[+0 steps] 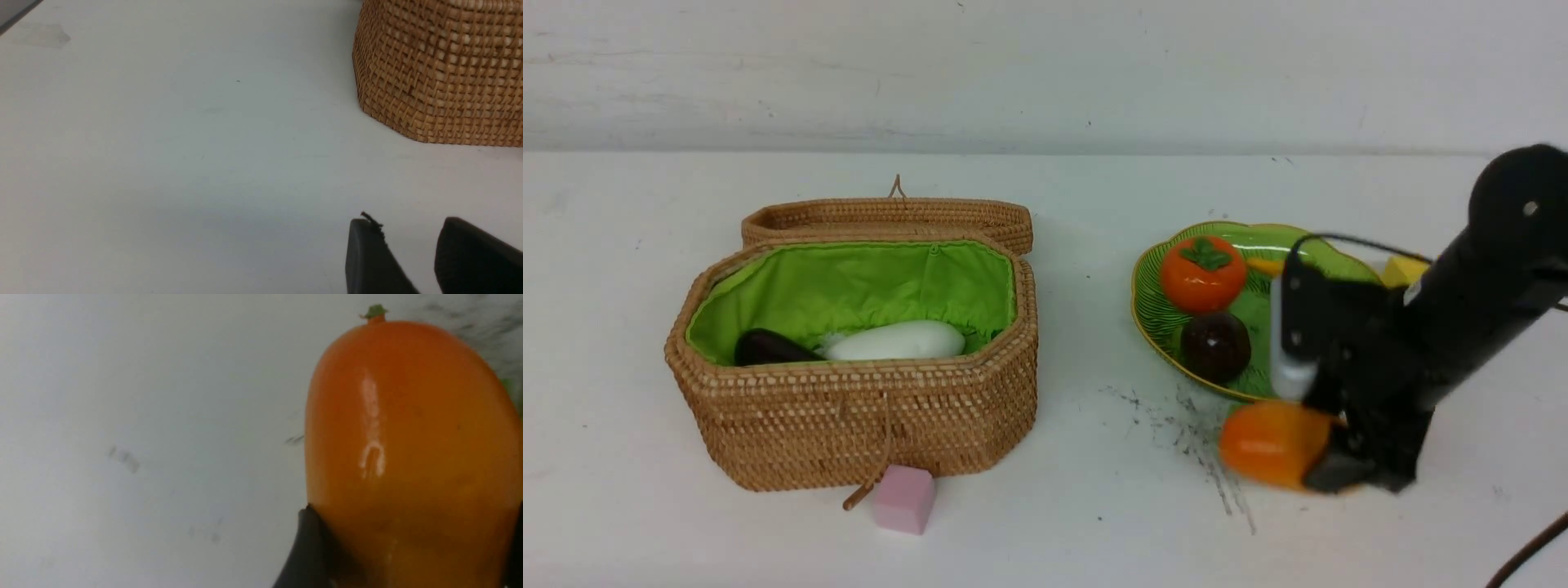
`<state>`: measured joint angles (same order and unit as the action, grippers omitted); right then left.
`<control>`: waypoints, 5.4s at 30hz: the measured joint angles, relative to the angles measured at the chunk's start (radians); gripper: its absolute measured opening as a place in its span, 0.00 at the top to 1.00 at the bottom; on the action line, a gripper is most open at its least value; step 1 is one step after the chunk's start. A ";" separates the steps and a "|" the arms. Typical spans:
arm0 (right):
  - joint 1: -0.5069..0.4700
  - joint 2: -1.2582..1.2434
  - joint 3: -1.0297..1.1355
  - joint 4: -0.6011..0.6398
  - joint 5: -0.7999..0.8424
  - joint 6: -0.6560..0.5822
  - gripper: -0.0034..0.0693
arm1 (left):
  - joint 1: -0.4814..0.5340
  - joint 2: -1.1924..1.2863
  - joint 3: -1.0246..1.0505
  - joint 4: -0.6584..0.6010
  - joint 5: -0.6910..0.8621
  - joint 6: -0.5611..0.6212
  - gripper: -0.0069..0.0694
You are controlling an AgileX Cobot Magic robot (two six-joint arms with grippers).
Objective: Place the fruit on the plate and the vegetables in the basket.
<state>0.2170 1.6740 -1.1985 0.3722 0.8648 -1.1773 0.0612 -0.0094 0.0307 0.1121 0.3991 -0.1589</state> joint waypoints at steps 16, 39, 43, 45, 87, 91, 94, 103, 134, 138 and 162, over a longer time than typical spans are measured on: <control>-0.090 0.319 -0.385 -0.011 -0.130 0.985 0.17 | 0.000 0.000 0.000 0.000 0.000 0.000 0.60; -0.091 0.339 -0.401 -0.054 -0.157 1.143 0.03 | 0.000 0.000 0.000 0.000 0.000 0.000 0.60; -0.091 0.323 -0.401 -0.054 -0.157 1.150 0.07 | 0.000 0.000 0.000 0.000 0.000 0.000 0.60; -0.093 0.306 -0.401 -0.054 -0.157 1.154 0.09 | 0.000 0.000 0.000 0.000 0.000 0.000 0.60; -0.171 -1.199 0.592 -0.211 -0.229 1.160 0.96 | 0.000 0.000 0.000 0.000 0.000 0.000 0.60; -0.171 -1.200 0.593 -0.211 -0.217 1.195 0.96 | 0.000 0.000 0.000 0.000 0.000 0.000 0.60; -0.171 -1.200 0.593 -0.211 -0.217 1.199 0.96 | 0.000 0.000 0.000 0.000 0.000 0.000 0.60; -0.171 -1.201 0.593 -0.262 -0.239 1.202 0.96 | 0.000 0.000 0.000 0.000 0.000 0.000 0.60; -0.193 -1.684 1.211 -0.580 -0.469 1.444 0.94 | 0.000 0.000 0.000 0.000 -0.001 0.000 0.60; -0.193 -1.684 1.212 -0.578 -0.471 1.444 0.93 | 0.000 0.000 0.000 0.000 -0.001 0.000 0.60; -0.193 -1.684 1.212 -0.577 -0.472 1.444 0.91 | 0.000 0.000 0.000 0.000 0.000 0.000 0.60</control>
<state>0.0239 -0.0097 0.0139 -0.2045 0.3926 0.2667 0.0612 -0.0094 0.0307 0.1121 0.3987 -0.1589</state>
